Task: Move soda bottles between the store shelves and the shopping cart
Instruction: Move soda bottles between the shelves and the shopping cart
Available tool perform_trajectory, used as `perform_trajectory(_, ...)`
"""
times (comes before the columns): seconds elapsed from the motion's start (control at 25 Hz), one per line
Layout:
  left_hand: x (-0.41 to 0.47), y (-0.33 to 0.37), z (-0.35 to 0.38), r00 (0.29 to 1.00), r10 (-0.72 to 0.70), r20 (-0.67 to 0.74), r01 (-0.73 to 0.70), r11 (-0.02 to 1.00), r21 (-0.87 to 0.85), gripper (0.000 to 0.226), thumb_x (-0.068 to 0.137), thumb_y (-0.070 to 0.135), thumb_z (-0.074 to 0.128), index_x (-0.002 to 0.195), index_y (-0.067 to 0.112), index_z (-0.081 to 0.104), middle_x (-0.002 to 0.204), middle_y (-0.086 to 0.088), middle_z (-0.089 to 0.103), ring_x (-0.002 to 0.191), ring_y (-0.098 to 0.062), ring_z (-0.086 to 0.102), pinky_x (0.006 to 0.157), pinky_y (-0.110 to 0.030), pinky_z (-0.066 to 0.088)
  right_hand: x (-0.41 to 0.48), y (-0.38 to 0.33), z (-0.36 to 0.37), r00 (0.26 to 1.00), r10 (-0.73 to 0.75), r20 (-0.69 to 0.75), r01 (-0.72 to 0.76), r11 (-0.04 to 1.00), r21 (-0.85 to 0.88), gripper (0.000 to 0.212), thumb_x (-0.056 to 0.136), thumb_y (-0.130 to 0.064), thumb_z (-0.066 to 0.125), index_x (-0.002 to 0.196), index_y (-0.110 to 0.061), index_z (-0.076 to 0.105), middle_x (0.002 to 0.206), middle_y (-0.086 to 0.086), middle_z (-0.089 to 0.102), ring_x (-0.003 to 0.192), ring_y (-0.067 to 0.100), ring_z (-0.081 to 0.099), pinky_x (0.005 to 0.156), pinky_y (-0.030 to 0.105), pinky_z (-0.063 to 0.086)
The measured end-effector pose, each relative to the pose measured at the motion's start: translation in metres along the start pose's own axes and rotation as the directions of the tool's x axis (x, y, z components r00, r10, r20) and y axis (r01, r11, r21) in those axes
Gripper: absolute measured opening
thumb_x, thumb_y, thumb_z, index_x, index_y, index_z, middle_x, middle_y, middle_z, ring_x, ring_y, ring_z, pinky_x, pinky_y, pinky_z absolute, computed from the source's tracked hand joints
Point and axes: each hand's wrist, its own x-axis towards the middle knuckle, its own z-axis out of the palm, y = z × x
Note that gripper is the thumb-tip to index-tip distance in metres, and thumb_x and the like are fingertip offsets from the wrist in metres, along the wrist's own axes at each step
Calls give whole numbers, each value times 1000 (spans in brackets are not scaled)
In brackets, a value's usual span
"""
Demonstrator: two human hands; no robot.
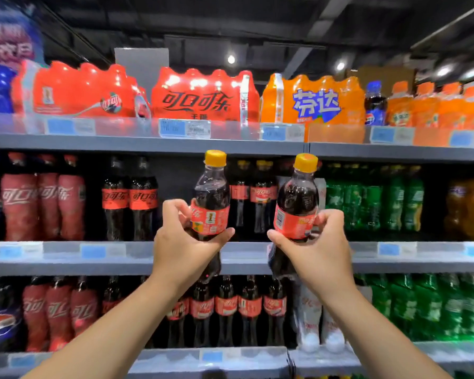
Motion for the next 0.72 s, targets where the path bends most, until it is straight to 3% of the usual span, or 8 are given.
perform_trajectory(0.12,23,-22,24,993,98,-60,-101,993,-60,64,58,56,89,85,36,34,74,22,61,57,1,60,52,-11,45,29,12,27,999,-6,-48,10,996,88,65,49,-66,84,85,-42,36,83,-14,63,77,-5,62,64,24,44)
perform_trajectory(0.28,47,-52,52,982,173,-79,-181,978,-108,55,63,59,88,86,35,43,72,14,60,61,-5,60,58,-20,50,59,29,57,994,-41,-96,55,988,146,60,51,-63,86,83,-44,39,89,-24,66,78,-1,66,70,26,49)
perform_trajectory(0.44,59,-64,72,980,174,-93,-181,981,-70,62,66,50,89,67,29,31,61,15,38,55,-5,38,54,-12,33,74,47,77,998,-38,-52,42,995,87,61,54,-61,87,87,-37,42,90,-26,65,76,-4,65,64,25,48)
perform_trajectory(0.6,71,-71,78,985,170,-40,-174,976,-133,68,70,33,92,60,14,27,61,8,46,61,-7,50,56,-20,40,85,62,94,999,39,8,-39,999,-18,62,58,-54,91,84,-30,40,74,-12,62,69,-12,57,53,16,36)
perform_trajectory(0.72,75,-74,82,983,181,30,-176,977,-118,66,68,32,92,61,12,29,62,5,46,59,-14,47,54,-27,41,91,70,102,998,51,38,-49,997,-53,66,58,-50,93,81,-26,36,72,-11,58,58,-2,51,49,18,33)
